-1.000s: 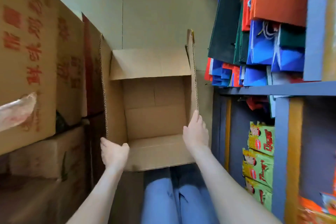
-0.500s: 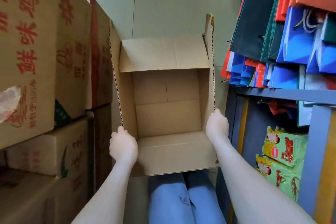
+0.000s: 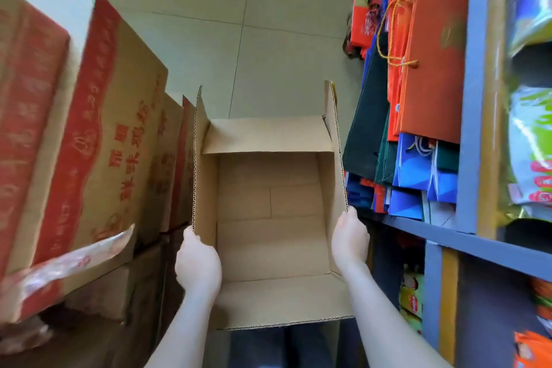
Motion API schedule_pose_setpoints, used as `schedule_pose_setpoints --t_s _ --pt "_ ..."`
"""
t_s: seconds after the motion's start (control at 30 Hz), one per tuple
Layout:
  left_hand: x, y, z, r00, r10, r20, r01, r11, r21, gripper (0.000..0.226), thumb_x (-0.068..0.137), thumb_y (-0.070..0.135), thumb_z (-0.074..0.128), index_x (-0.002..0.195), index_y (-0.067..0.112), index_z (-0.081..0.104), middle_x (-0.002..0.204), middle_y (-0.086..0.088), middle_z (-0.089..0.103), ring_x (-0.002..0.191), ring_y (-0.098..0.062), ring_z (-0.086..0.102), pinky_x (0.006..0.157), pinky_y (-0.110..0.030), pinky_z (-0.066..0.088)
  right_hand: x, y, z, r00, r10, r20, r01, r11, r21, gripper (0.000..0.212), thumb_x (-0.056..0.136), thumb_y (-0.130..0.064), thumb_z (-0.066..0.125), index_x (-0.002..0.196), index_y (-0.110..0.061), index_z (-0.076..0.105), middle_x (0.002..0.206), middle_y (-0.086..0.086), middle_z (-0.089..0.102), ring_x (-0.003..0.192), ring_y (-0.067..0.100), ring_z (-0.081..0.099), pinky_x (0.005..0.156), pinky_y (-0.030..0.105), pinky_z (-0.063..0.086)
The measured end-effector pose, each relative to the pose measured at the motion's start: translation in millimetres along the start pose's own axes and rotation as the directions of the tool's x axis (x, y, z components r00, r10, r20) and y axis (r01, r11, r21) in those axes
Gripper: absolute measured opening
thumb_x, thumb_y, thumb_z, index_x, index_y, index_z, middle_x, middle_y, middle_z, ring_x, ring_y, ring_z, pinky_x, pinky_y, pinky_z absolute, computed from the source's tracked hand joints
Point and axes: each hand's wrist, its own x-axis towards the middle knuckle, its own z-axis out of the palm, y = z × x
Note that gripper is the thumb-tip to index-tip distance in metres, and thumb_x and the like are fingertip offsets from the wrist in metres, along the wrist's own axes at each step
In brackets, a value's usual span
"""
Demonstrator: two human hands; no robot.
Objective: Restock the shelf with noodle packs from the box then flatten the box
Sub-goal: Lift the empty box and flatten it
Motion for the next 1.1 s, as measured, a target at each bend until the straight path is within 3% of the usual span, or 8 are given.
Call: schedule_pose_setpoints --t_s 0.33,0.5,0.57,0.63,0.8,0.93,1.1 --pt "-4 79 -100 0.994 0.02 0.112 -0.016 0.999 -0.035 0.036 0.093 0.007 0.037 0.128 0.013 0.046 0.113 -0.016 0.061 0.102 -0.036 0.058 0.089 -0.043 0.049 -10 -64 -119 0.995 0.056 -0.085 -0.041 0.985 0.169 0.027 0.102 -0.019 0.031 0.1 0.001 0.05 0.099 0.026 0.06 0.092 0.039 0.055 0.078 0.043 0.045" --pt "1 131 -151 0.997 -0.034 0.065 0.035 0.999 -0.018 0.045 0.086 0.009 0.043 0.131 0.001 0.04 0.13 -0.019 0.05 0.12 -0.038 0.047 0.102 -0.047 0.039 -16 -98 -184 0.994 0.051 -0.093 -0.028 0.972 0.233 0.033 0.102 -0.016 0.034 0.117 0.009 0.049 0.117 0.028 0.057 0.108 0.042 0.052 0.086 0.043 0.042" --pt "-3 153 -165 0.997 0.029 0.076 -0.028 1.0 -0.008 0.052 0.09 0.01 0.044 0.14 0.004 0.034 0.142 -0.015 0.041 0.131 -0.033 0.04 0.108 -0.045 0.036 -15 -113 -203 0.993 0.057 -0.104 -0.027 0.963 0.27 0.034 0.102 -0.016 0.035 0.118 0.01 0.049 0.118 0.029 0.056 0.109 0.042 0.052 0.087 0.043 0.042" --pt "-15 178 -174 0.976 0.129 0.174 -0.126 0.992 -0.028 0.053 0.095 0.013 0.043 0.146 0.013 0.03 0.152 -0.008 0.031 0.136 -0.026 0.036 0.11 -0.042 0.035 -9 -129 -215 0.994 0.029 -0.11 0.004 0.957 0.29 0.031 0.101 -0.016 0.036 0.113 0.008 0.053 0.113 0.027 0.058 0.105 0.041 0.054 0.083 0.04 0.041" --pt "-44 245 -182 0.881 0.294 0.371 -0.318 0.948 0.005 0.038 0.099 0.018 0.039 0.138 0.019 0.044 0.136 -0.004 0.05 0.12 -0.022 0.053 0.096 -0.032 0.046 15 -184 -241 0.994 -0.026 -0.103 0.06 0.939 0.339 0.032 0.1 -0.02 0.038 0.116 0.002 0.055 0.115 0.02 0.061 0.107 0.035 0.056 0.092 0.04 0.045" --pt "-57 303 -188 0.818 0.398 0.415 -0.451 0.892 0.032 0.034 0.098 0.014 0.034 0.125 0.011 0.053 0.125 -0.011 0.059 0.114 -0.027 0.055 0.097 -0.035 0.046 39 -230 -269 0.993 -0.049 -0.107 0.087 0.917 0.389 0.029 0.101 -0.017 0.036 0.112 0.0 0.056 0.112 0.018 0.06 0.106 0.034 0.056 0.088 0.038 0.043" --pt "-70 375 -194 0.749 0.493 0.442 -0.536 0.843 -0.031 0.037 0.1 0.017 0.03 0.13 0.014 0.051 0.129 -0.008 0.058 0.117 -0.025 0.054 0.099 -0.033 0.044 80 -271 -305 0.995 0.015 -0.097 0.033 0.88 0.473 0.027 0.098 -0.01 0.034 0.103 0.003 0.056 0.109 0.023 0.059 0.105 0.039 0.055 0.083 0.04 0.043"
